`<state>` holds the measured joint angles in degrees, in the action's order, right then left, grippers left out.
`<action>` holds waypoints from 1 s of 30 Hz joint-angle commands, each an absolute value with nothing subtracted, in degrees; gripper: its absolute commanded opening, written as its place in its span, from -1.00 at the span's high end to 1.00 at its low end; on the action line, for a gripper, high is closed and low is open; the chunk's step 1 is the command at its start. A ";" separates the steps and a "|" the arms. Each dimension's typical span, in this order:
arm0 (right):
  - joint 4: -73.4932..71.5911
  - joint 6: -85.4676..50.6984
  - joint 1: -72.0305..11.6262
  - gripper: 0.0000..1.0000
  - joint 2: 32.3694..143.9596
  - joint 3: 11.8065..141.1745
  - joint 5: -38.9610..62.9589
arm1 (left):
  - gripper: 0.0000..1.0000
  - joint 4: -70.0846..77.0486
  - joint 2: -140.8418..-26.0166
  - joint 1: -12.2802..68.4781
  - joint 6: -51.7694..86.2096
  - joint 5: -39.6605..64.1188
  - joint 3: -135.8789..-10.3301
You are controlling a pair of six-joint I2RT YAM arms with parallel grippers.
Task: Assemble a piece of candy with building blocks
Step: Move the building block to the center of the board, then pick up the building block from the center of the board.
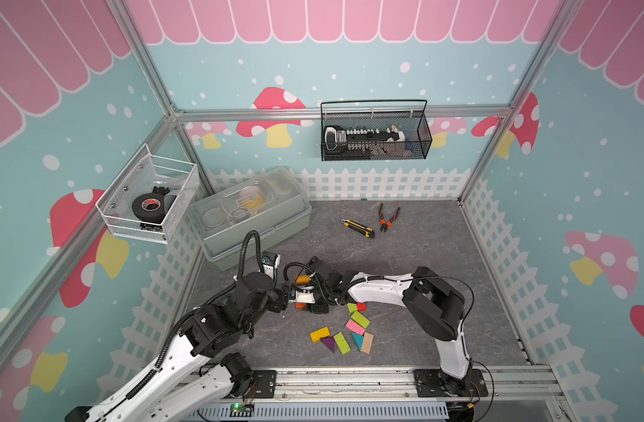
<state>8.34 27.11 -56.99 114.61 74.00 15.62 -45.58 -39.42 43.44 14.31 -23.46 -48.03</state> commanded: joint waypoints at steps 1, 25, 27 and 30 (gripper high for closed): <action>6.74 25.93 -56.60 0.13 111.92 73.30 18.18 | -0.50 -44.90 -37.06 43.85 13.39 -20.38 -49.05; -12.30 1.52 -44.35 0.03 69.27 37.33 11.65 | -0.28 -50.02 -57.35 49.87 -1.33 4.16 -56.44; -12.39 1.41 -44.10 0.02 65.25 33.82 8.09 | -0.28 -51.55 -60.89 51.37 -1.41 3.64 -57.04; -13.88 0.74 -43.94 0.00 60.57 29.78 3.73 | -0.25 -53.26 -65.52 53.43 -1.48 3.05 -57.57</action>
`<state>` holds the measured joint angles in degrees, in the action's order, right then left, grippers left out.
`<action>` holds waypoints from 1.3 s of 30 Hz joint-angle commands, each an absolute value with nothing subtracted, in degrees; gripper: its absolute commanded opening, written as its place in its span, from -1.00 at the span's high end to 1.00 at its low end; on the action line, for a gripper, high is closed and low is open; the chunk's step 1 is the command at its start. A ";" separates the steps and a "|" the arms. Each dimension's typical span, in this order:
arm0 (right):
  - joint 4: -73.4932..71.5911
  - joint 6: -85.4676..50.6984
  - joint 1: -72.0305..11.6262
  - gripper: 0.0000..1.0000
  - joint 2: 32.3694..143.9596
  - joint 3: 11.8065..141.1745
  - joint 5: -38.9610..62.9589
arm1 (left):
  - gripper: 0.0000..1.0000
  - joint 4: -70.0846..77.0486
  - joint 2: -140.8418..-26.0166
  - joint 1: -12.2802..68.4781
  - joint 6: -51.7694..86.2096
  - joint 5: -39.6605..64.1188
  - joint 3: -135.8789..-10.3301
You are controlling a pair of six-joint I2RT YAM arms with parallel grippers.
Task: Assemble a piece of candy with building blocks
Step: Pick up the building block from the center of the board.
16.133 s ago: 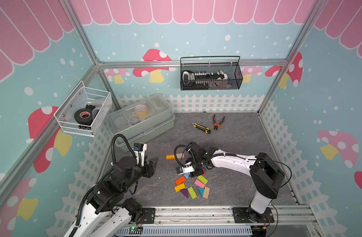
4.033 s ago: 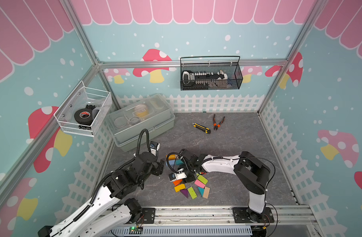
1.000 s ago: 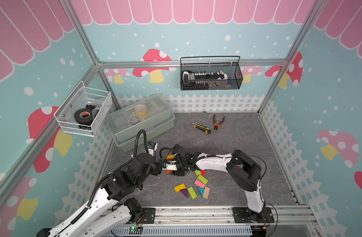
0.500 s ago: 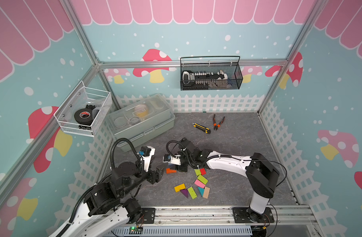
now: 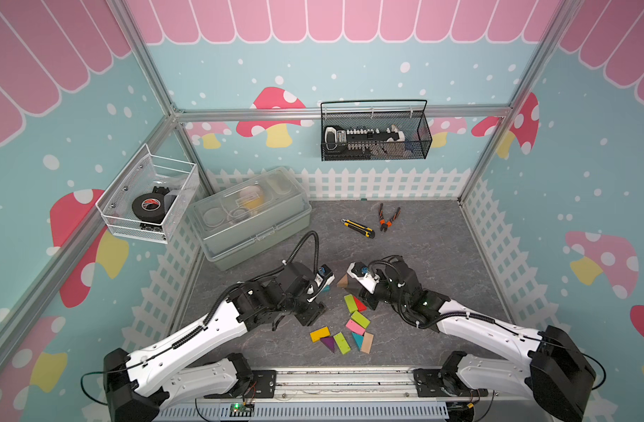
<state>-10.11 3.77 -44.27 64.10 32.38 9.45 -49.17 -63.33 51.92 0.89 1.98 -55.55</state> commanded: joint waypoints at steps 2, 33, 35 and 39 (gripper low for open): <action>-15.18 -0.01 -43.85 -0.06 58.35 27.72 1.04 | -0.23 -54.03 -67.32 54.11 -2.27 4.91 -58.23; -17.38 -0.26 -43.76 -0.13 48.36 21.60 -8.78 | -0.23 -58.31 -90.77 59.14 -17.50 -5.93 -58.95; -17.50 -0.18 -43.76 -0.13 48.41 21.53 -8.79 | -0.23 -58.24 -92.02 59.06 -17.46 -5.26 -59.23; -17.87 -0.09 -43.77 -0.13 48.77 21.30 -8.75 | -0.21 -56.47 -94.14 59.05 -17.27 -4.27 -58.39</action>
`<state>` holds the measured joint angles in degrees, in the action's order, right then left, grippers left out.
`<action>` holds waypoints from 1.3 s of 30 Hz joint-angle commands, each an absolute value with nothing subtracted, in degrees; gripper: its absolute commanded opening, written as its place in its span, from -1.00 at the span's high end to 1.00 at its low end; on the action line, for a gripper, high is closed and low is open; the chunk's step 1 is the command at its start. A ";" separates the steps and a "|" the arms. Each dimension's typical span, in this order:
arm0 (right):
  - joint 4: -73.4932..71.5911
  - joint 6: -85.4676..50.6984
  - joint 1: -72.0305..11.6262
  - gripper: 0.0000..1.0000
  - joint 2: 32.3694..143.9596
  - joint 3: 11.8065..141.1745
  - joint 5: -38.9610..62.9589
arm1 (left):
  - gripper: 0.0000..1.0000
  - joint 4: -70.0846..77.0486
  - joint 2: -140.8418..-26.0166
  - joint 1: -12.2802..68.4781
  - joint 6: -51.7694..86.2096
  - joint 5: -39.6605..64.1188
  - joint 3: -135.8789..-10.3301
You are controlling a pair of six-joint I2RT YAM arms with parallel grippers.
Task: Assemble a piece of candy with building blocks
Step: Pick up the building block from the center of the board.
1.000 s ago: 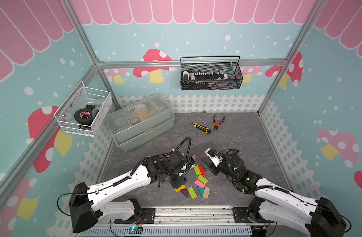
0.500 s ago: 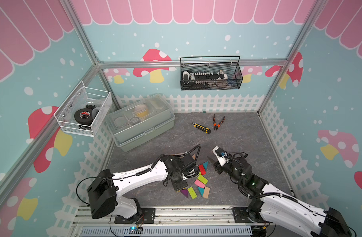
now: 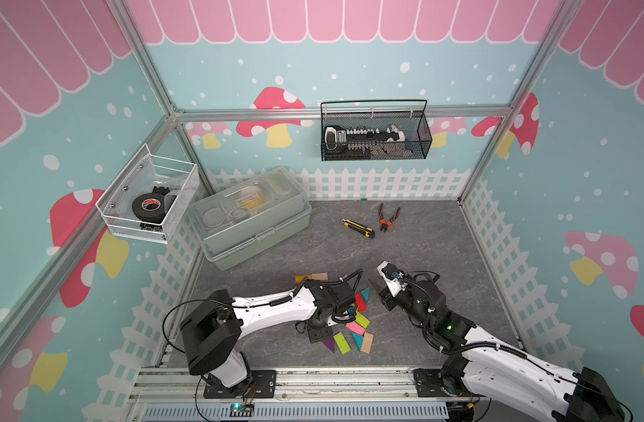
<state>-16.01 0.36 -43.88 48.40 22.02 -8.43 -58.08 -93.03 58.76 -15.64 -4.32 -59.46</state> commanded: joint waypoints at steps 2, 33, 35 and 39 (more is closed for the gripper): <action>-17.92 0.04 -43.77 -0.13 49.12 21.44 -8.64 | -0.21 -55.62 -95.01 59.05 -17.23 -3.46 -57.79; -18.72 0.43 -43.75 -0.15 51.24 21.16 -8.53 | -0.18 -54.45 -83.66 59.57 -18.23 -3.06 -53.68; -18.65 0.41 -43.74 -0.15 51.18 21.16 -8.53 | -0.18 -54.58 -84.82 59.59 -18.50 -4.21 -53.77; -18.73 0.26 -43.76 -0.15 51.09 21.07 -8.43 | -0.17 -54.62 -87.34 59.65 -18.54 -2.45 -54.06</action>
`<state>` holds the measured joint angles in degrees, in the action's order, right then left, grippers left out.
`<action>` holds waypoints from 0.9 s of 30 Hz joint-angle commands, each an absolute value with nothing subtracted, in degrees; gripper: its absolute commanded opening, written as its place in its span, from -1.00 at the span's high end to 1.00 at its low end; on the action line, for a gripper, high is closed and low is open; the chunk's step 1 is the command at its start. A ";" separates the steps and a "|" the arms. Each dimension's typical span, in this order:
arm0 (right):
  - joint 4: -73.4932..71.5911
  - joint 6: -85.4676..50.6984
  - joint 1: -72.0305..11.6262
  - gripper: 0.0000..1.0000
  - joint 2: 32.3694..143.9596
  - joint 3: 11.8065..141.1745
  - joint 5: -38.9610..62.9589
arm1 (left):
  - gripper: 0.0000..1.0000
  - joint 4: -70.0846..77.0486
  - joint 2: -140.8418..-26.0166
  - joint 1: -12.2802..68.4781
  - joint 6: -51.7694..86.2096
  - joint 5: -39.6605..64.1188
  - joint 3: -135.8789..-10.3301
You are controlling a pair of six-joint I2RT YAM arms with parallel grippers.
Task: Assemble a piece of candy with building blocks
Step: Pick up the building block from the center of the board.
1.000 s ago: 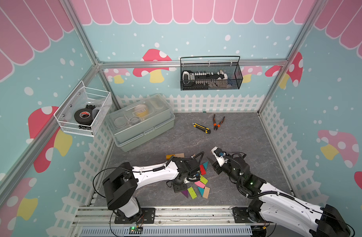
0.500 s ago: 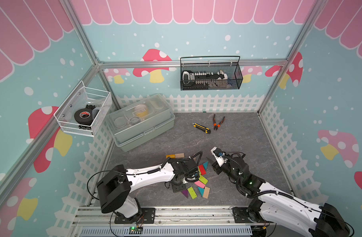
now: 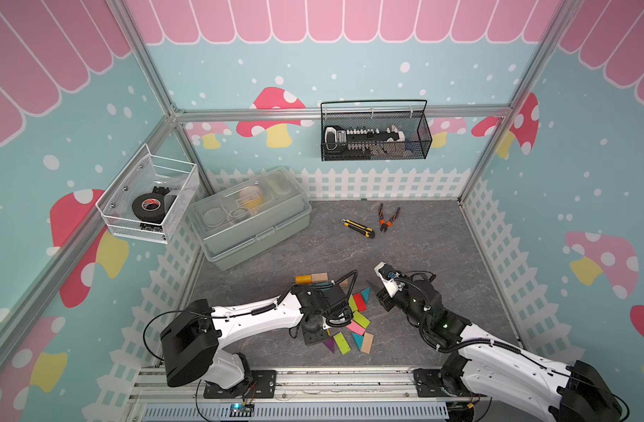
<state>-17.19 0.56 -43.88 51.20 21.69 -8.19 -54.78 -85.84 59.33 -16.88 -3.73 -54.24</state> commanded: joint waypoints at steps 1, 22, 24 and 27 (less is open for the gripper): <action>-18.74 0.21 -43.73 -0.15 51.15 21.09 -8.52 | -0.17 -54.50 -88.10 59.75 -18.63 -2.58 -53.99; -19.64 0.18 -43.77 -0.15 52.12 20.57 -8.61 | 0.20 -50.48 -98.28 59.98 -20.48 -4.35 -56.40; -19.67 0.29 -43.77 -0.15 52.03 20.48 -8.61 | 0.28 -50.15 -98.53 59.94 -20.48 -4.83 -56.34; -19.73 0.18 -43.77 -0.15 52.20 20.43 -8.38 | 0.34 -49.92 -98.22 59.63 -20.80 -5.58 -56.32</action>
<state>-17.67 0.56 -43.88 52.05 21.10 -8.19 -52.51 -96.82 59.77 -19.05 -4.19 -56.18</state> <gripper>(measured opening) 0.576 0.334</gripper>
